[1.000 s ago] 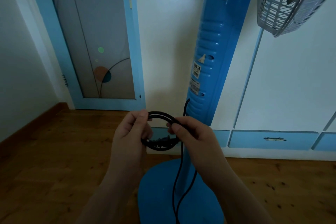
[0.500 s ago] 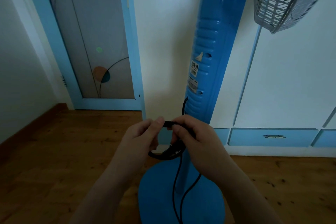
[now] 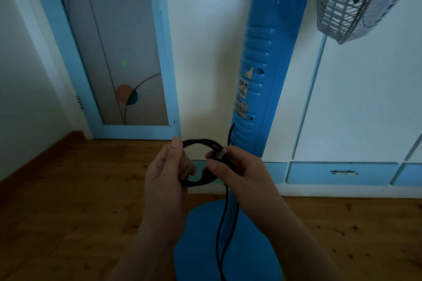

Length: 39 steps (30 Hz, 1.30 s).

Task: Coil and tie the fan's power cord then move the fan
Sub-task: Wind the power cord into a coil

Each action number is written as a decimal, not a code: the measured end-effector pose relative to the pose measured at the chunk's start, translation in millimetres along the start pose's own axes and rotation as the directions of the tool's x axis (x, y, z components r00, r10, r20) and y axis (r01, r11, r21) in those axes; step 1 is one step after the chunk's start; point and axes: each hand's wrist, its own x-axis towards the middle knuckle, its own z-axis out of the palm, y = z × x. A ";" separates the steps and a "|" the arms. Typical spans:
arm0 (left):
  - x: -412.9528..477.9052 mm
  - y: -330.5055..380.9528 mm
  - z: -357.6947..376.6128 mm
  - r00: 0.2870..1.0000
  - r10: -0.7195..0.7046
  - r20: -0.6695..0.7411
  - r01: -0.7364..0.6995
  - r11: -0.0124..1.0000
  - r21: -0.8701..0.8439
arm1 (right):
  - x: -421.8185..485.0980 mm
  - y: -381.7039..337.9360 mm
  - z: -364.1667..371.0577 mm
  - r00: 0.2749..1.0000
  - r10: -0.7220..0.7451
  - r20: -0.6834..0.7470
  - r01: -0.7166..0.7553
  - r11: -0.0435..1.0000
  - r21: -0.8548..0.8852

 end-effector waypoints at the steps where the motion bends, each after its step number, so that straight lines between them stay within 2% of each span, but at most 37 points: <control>1: 0.3 -1.0 -0.3 1.000 -0.002 0.006 0.002 1.000 -0.014 | 0.4 0.1 0.1 1.000 -0.007 -0.003 0.007 1.000 -0.013; 4: 2.6 -1.2 -6.4 0.998 -0.038 0.052 0.037 0.999 0.028 | 0.4 -2.0 -3.3 0.999 -0.027 0.019 0.029 0.992 -0.121; 6: 6.7 2.7 -13.6 0.993 -0.052 0.107 0.034 0.986 0.165 | -0.1 -4.3 -7.7 0.998 -0.046 0.044 0.055 0.972 -0.226; 10: 12.1 13.1 -21.1 0.957 -0.070 0.281 -0.088 0.855 0.512 | -1.2 -8.7 -9.2 0.987 -0.078 0.139 0.133 0.882 -0.452; 12: 10.2 14.5 -19.3 0.943 -0.082 0.323 -0.126 0.809 0.574 | -1.6 -9.8 -7.3 0.982 -0.090 0.166 0.160 0.861 -0.483; 18: 6.3 11.4 -16.6 0.959 0.003 0.284 -0.131 0.892 0.433 | -1.6 -11.1 -6.9 0.987 -0.126 0.104 0.160 0.870 -0.467; 24: 8.6 11.7 -17.5 0.955 0.065 0.291 -0.204 0.855 0.477 | -1.5 -11.3 -6.5 0.985 -0.168 0.043 0.168 0.864 -0.474; 27: 7.9 12.5 -17.3 0.957 0.080 0.280 -0.205 0.868 0.453 | -2.2 -10.2 -4.6 0.984 -0.177 0.036 0.174 0.874 -0.454; 32: 8.3 11.2 -15.8 0.983 0.068 0.173 -0.110 0.963 0.246 | -3.0 -5.7 -6.2 0.995 -0.092 0.030 0.096 0.944 -0.317; 39: 8.6 12.4 -18.3 0.970 0.124 0.209 -0.183 0.938 0.295 | -3.2 -9.0 -7.4 0.987 -0.161 -0.007 0.151 0.940 -0.307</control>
